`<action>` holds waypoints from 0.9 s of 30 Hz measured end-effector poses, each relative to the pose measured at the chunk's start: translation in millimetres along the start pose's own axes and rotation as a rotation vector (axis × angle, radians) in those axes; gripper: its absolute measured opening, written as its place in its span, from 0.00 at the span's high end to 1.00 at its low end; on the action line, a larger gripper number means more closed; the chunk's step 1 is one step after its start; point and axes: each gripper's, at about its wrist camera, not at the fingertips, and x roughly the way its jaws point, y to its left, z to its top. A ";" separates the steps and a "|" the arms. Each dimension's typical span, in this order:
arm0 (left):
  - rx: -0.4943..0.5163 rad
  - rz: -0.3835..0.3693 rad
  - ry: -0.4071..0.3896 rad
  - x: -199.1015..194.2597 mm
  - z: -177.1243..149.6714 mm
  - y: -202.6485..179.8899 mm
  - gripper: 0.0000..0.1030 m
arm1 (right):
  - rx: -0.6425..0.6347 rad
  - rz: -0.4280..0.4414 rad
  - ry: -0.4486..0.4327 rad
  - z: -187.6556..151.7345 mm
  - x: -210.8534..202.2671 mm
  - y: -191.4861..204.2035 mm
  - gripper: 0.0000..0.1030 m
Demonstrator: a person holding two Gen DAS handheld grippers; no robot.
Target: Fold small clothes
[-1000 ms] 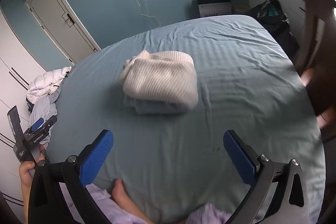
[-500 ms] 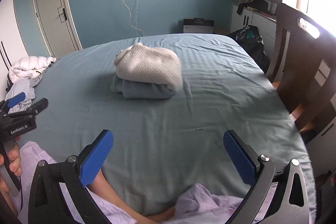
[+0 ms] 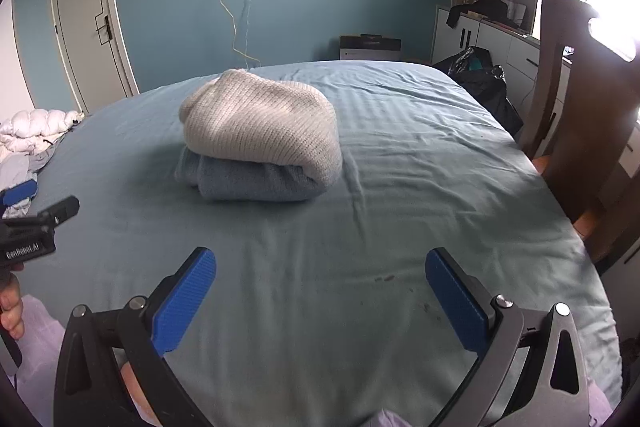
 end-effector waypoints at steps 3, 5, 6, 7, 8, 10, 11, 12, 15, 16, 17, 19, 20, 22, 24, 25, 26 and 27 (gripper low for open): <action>0.000 -0.018 0.012 12.1 -5.8 0.6 0.00 | 0.023 -0.034 -0.046 -4.5 4.2 -5.3 0.01; -0.001 -0.019 0.021 17.7 -9.1 1.7 0.00 | 0.038 -0.025 -0.060 -6.0 7.9 -7.8 0.01; -0.001 -0.019 0.031 22.4 -10.2 1.3 0.00 | 0.045 -0.008 -0.060 -6.6 8.9 -8.0 0.01; 0.000 -0.021 0.039 25.5 -10.8 0.7 0.00 | 0.051 0.007 -0.061 -6.1 9.6 -8.5 0.01; 0.001 -0.024 0.045 27.1 -12.2 1.0 0.00 | 0.056 0.019 -0.065 -6.3 9.5 -8.3 0.01; 0.006 -0.024 0.052 29.0 -13.9 0.0 0.00 | 0.047 0.024 -0.070 -7.2 9.1 -6.9 0.00; 0.010 -0.023 0.051 28.9 -14.6 -0.6 0.00 | 0.038 0.022 -0.072 -8.2 8.7 -5.5 0.01; 0.015 -0.020 0.048 27.8 -15.3 -1.3 0.00 | 0.031 0.020 -0.071 -9.2 8.3 -3.7 0.01; 0.012 -0.027 0.037 23.4 -16.0 -0.4 0.00 | 0.037 0.036 -0.050 -9.4 10.7 -4.9 0.01; 0.008 -0.032 0.034 21.9 -16.2 0.5 0.00 | 0.043 0.041 -0.043 -10.0 10.8 -5.2 0.01; 0.004 -0.033 0.033 20.3 -16.1 1.5 0.00 | 0.047 0.043 -0.040 -10.6 10.4 -5.4 0.01; 0.000 -0.037 0.025 17.0 -16.2 3.3 0.00 | 0.045 0.034 -0.042 -11.0 8.7 -5.3 0.01; -0.004 -0.039 0.021 15.5 -16.3 4.2 0.00 | 0.044 0.030 -0.043 -10.9 7.8 -4.8 0.01; -0.013 -0.038 0.013 12.8 -15.7 6.3 0.00 | 0.040 0.032 -0.041 -11.4 6.8 -2.6 0.01; -0.019 -0.039 0.004 10.5 -15.2 7.7 0.00 | 0.033 0.027 -0.040 -12.7 7.1 -1.2 0.01; -0.022 -0.037 0.002 9.7 -14.9 8.4 0.00 | 0.027 0.024 -0.039 -13.2 7.3 0.1 0.01; -0.025 -0.040 -0.001 9.0 -14.6 9.2 0.00 | 0.018 0.022 -0.038 -14.0 7.9 1.6 0.01; -0.027 -0.044 -0.003 8.3 -14.4 9.7 0.00 | 0.009 0.019 -0.036 -14.6 8.1 3.3 0.01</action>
